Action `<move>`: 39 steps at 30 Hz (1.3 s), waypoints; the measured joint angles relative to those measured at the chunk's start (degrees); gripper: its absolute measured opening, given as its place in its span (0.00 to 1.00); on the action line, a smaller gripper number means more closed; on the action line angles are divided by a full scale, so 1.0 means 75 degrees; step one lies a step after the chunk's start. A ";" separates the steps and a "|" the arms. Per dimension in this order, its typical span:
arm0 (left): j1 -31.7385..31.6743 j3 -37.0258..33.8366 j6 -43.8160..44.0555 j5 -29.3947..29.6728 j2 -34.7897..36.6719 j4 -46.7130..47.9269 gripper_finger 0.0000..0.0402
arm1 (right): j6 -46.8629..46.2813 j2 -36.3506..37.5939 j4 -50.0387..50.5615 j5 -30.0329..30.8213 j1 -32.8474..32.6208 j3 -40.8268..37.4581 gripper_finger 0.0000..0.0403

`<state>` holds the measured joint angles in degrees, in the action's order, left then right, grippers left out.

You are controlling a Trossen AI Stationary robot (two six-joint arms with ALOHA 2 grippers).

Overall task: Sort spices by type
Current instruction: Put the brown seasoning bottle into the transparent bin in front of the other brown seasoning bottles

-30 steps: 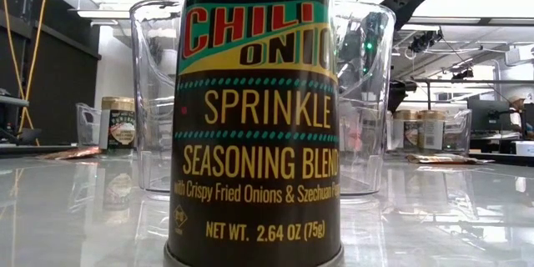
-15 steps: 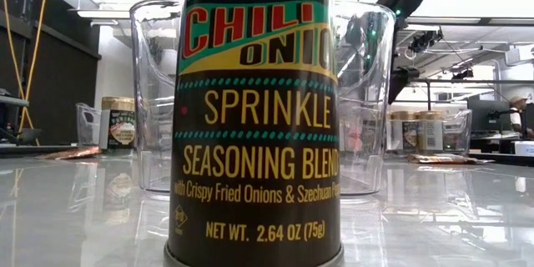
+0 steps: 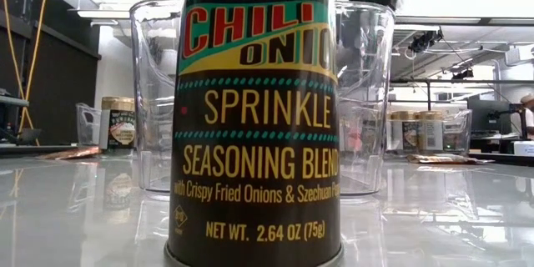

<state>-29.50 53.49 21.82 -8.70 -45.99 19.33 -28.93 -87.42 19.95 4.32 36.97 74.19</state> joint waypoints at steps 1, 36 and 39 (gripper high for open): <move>0.0016 0.0000 0.0249 0.0292 0.0017 0.0575 0.91 | 0.0065 0.0002 -0.0026 -0.0005 -0.0163 0.0000 0.84; 0.0236 0.0343 0.1536 0.3669 -0.3165 0.6346 0.00 | 0.0723 0.3185 0.2881 0.0221 -0.1789 0.0000 0.00; 0.0237 0.0342 0.1518 0.3784 -0.3456 0.6273 0.00 | 0.0721 0.3185 0.2881 0.0217 -0.1807 0.0000 0.01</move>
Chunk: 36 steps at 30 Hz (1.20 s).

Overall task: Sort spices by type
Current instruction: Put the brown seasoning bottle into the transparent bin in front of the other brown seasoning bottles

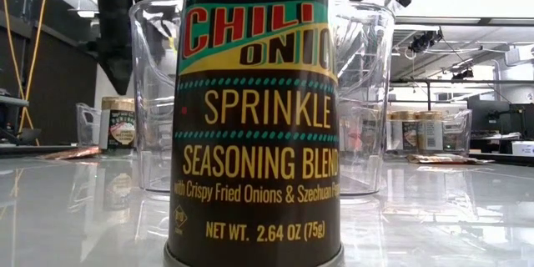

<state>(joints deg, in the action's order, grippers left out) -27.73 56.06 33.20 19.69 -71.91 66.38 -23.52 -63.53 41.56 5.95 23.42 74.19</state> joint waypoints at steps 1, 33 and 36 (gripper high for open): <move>0.0000 -0.0001 0.0000 0.0042 -0.0077 0.0012 0.00 | -0.0001 0.0000 0.0000 -0.0026 -0.0006 0.0000 0.01; 0.1766 0.0862 -0.0416 -0.1516 -0.3100 -0.6047 0.00 | -0.0664 0.0224 -0.0106 -0.0032 -0.0344 0.0000 0.00; 0.1777 0.1558 -0.0795 -0.1736 -0.3845 -0.6576 0.00 | -0.0686 0.0289 -0.0234 -0.0033 -0.0407 0.0000 0.00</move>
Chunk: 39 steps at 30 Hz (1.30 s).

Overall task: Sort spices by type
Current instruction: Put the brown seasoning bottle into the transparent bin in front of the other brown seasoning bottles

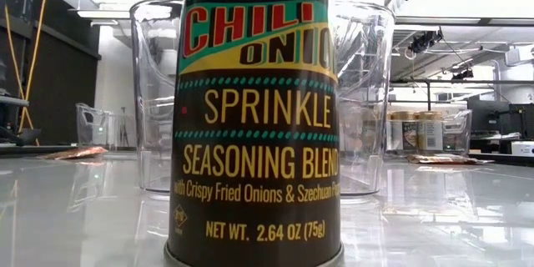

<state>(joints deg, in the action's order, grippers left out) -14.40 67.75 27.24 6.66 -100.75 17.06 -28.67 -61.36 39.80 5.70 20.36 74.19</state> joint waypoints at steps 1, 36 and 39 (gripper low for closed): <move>0.0019 0.0274 -0.0104 -0.0056 -0.0278 -0.0130 0.00 | 0.0003 0.0008 -0.0057 -0.0007 -0.0021 0.0000 0.00; -0.1771 -0.0246 -0.1146 -0.0583 0.5209 0.1156 0.00 | 0.1817 -0.2840 -0.0578 -0.1399 -0.0124 -0.0003 0.93; -0.1758 -0.0938 -0.0626 -0.0392 0.6114 0.1098 0.00 | 0.2348 -0.3243 -0.0236 -0.1202 -0.0126 -0.0003 0.98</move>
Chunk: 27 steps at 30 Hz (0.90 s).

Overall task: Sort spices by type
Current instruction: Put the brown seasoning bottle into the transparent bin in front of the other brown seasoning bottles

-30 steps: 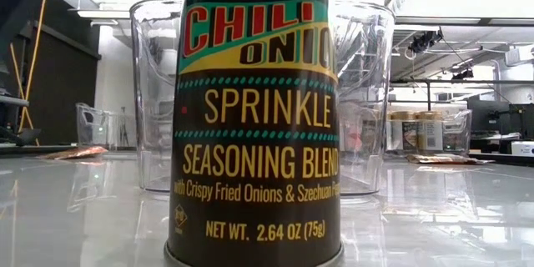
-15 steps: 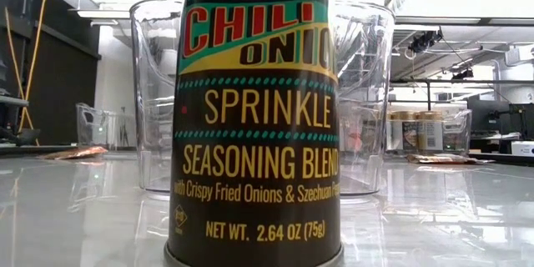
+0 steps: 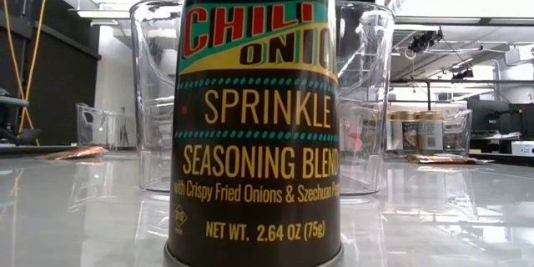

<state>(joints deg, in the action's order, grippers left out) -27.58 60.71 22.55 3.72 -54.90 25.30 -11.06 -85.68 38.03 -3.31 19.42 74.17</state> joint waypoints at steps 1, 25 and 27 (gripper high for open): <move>-0.0001 -0.0172 0.0143 0.0071 0.0249 0.0003 0.00 | 0.0131 -0.0126 0.0101 0.0007 0.0000 0.0000 0.98; -0.0001 -0.0639 0.0565 0.0161 0.1122 -0.0163 0.00 | 0.0135 -0.1707 0.0629 0.0460 -0.0012 0.0003 0.97; -0.0001 -0.0639 0.0542 0.0161 0.1122 -0.0163 0.00 | 0.0138 -0.1819 0.0705 0.0464 -0.0012 0.0003 0.97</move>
<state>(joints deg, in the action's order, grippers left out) -27.59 55.92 26.62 4.93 -46.48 24.08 -10.02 -99.32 43.32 0.17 19.33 74.19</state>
